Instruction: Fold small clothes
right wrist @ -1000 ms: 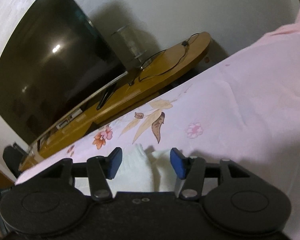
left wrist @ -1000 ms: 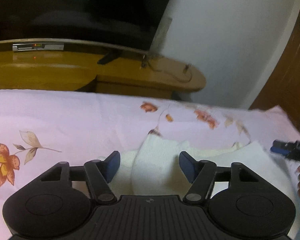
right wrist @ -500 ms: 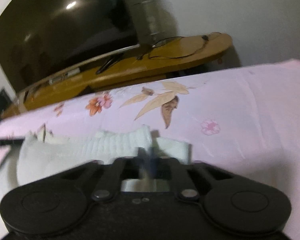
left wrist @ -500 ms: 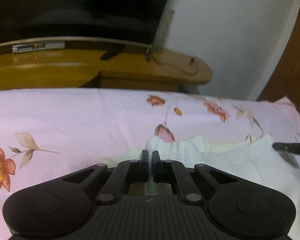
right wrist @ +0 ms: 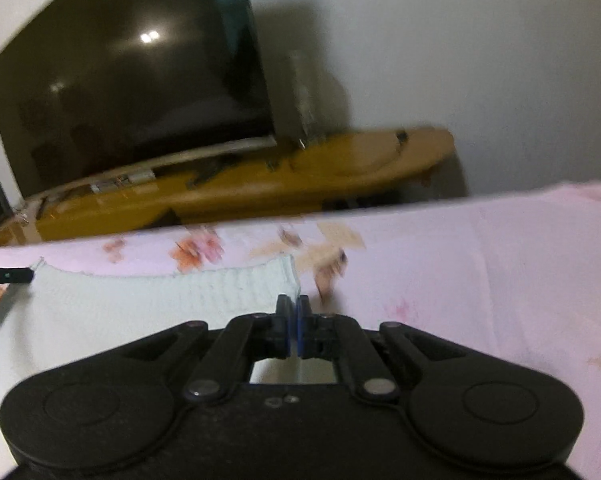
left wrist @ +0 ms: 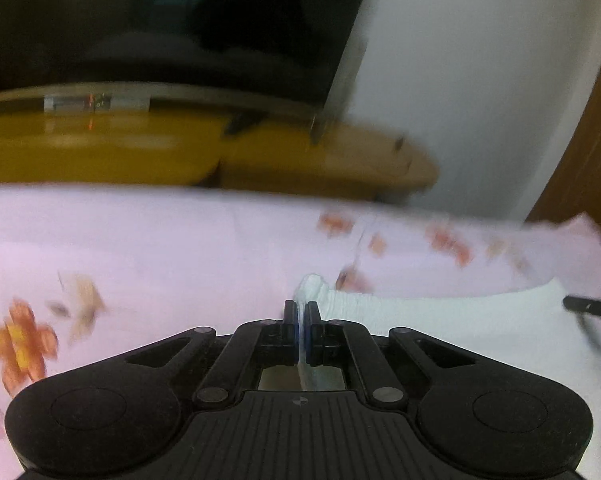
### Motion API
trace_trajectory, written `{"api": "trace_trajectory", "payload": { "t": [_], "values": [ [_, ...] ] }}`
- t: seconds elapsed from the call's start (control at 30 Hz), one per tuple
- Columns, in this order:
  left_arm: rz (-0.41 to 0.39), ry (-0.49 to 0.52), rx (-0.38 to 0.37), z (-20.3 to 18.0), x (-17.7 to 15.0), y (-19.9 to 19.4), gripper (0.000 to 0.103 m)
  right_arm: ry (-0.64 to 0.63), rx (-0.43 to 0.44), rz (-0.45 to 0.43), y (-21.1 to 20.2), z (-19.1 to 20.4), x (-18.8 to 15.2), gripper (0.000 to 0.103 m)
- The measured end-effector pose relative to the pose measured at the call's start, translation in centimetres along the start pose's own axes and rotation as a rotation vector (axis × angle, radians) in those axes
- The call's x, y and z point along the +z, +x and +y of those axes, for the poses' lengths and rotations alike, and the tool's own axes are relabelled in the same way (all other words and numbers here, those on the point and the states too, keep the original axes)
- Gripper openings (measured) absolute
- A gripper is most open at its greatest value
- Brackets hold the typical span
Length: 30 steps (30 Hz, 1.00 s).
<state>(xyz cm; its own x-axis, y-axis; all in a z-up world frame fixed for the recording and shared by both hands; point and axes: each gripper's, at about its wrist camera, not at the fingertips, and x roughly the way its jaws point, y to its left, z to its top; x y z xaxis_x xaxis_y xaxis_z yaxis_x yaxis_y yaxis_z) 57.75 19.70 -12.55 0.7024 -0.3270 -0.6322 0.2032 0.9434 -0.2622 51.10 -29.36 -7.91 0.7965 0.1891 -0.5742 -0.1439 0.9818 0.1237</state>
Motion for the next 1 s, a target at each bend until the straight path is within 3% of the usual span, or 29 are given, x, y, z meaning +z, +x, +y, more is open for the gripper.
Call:
{"api": "trace_trajectory", "payload": {
  "t": [0.07,0.13,0.2,0.23,0.27,0.33,0.37,0.47,0.57,0.67,0.7,0.73,0.8,0.87,0.93,1.0],
  "values": [
    [-0.012,0.037,0.015,-0.4,-0.5,0.2,0.003,0.019,-0.033,0.080,1.7,-0.5,-0.9,0.004],
    [-0.008,0.044,0.021,-0.6,-0.4,-0.2,0.006,0.036,-0.028,0.071,1.8,-0.7,-1.5,0.004],
    [-0.017,0.038,0.047,-0.6,-0.3,-1.4,0.039,0.082,-0.014,0.082,1.7,-1.1,-1.0,0.013],
    [-0.045,0.050,0.060,-0.9,-0.3,-2.6,0.046,0.079,-0.027,0.075,1.2,-1.0,-0.7,0.024],
    [-0.078,0.072,0.065,-1.4,-0.3,-4.0,0.054,0.051,-0.036,0.054,0.4,-0.6,-0.5,0.024],
    [-0.117,0.089,0.017,-3.0,-0.5,-6.1,0.054,-0.024,0.041,0.026,-1.6,1.1,-0.2,0.021],
    [-0.098,0.116,-0.049,-4.5,-0.6,-6.2,0.054,-0.056,0.089,0.024,-2.3,2.2,-0.2,0.021],
    [-0.060,0.271,-0.119,-9.5,-1.0,-4.8,0.054,-0.220,0.210,0.053,-2.3,7.0,-0.6,0.021],
    [-0.012,0.313,-0.154,-11.9,-1.4,-2.7,0.054,-0.332,0.236,0.068,-0.2,11.3,-0.8,0.022],
    [0.031,0.322,-0.116,-11.2,-2.4,-1.6,0.054,-0.344,0.292,0.135,1.5,12.7,-1.0,0.022],
    [0.032,0.318,-0.109,-10.2,-3.0,-1.8,0.054,-0.364,0.298,0.166,1.9,12.8,-1.3,0.025],
    [0.023,0.303,-0.114,-9.0,-3.4,-2.1,0.054,-0.382,0.295,0.190,1.9,12.5,-1.8,0.036],
    [0.000,0.237,-0.128,-6.2,-4.1,-3.4,0.054,-0.401,0.301,0.183,1.1,11.0,-2.6,0.043],
    [-0.012,0.208,-0.117,-4.4,-4.9,-4.5,0.054,-0.368,0.256,0.168,-0.3,8.4,-3.0,0.040],
    [-0.014,0.211,-0.125,-3.6,-5.3,-5.2,0.054,-0.299,0.206,0.148,-1.4,4.8,-3.1,0.029],
    [-0.007,0.229,-0.118,-3.6,-5.3,-5.3,0.054,-0.237,0.159,0.134,-2.1,2.1,-3.2,0.028]
  ]
}}
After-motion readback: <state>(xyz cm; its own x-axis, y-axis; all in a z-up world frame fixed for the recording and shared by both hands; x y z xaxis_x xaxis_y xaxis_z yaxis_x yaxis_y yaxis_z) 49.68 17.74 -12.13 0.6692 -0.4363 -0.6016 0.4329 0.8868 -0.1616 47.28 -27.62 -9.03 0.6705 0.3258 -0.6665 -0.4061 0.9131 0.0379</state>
